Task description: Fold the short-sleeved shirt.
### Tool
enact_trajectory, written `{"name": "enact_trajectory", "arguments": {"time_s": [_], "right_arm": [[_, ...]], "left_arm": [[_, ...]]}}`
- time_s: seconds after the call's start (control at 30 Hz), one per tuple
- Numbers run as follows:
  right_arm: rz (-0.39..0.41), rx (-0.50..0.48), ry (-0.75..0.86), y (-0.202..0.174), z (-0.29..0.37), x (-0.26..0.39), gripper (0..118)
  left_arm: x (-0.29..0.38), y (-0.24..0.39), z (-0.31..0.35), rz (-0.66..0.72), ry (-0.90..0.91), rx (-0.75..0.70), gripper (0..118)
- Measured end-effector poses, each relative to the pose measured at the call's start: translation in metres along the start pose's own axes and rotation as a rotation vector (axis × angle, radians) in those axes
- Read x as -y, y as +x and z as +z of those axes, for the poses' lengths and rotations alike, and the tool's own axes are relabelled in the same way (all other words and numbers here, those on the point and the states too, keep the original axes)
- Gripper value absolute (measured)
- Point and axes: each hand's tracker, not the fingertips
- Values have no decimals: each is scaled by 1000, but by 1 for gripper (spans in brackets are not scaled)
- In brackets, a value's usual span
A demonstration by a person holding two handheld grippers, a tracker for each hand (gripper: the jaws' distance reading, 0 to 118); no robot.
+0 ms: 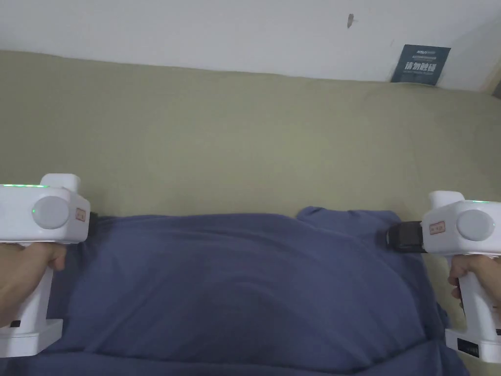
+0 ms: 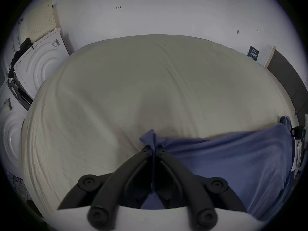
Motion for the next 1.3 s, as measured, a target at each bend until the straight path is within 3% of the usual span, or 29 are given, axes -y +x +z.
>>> {"name": "enact_trajectory", "arguments": {"time_s": [0.07,0.1,0.2,0.23,0.63,0.97,1.3], "right_arm": [[5,-11,-8,-1,-7,1,100],[11,-30,-16,-1,-10,2,92],[-12,-59,10,-7,1,3,46],[-14,-72,30,-9,8,2,11],[-5,-114,178,11,115,19,10],[-10,-177,264,19,213,106,10],[-16,-197,249,20,236,212,10]], "left_arm": [[0,-1,0,-1,3,1,3],[1,0,-2,-2,7,2,3],[1,-4,1,3,23,11,3],[3,-4,4,5,32,14,3],[14,-29,101,14,151,56,3],[95,-58,182,25,189,106,3],[186,-73,214,50,178,140,3]]}}
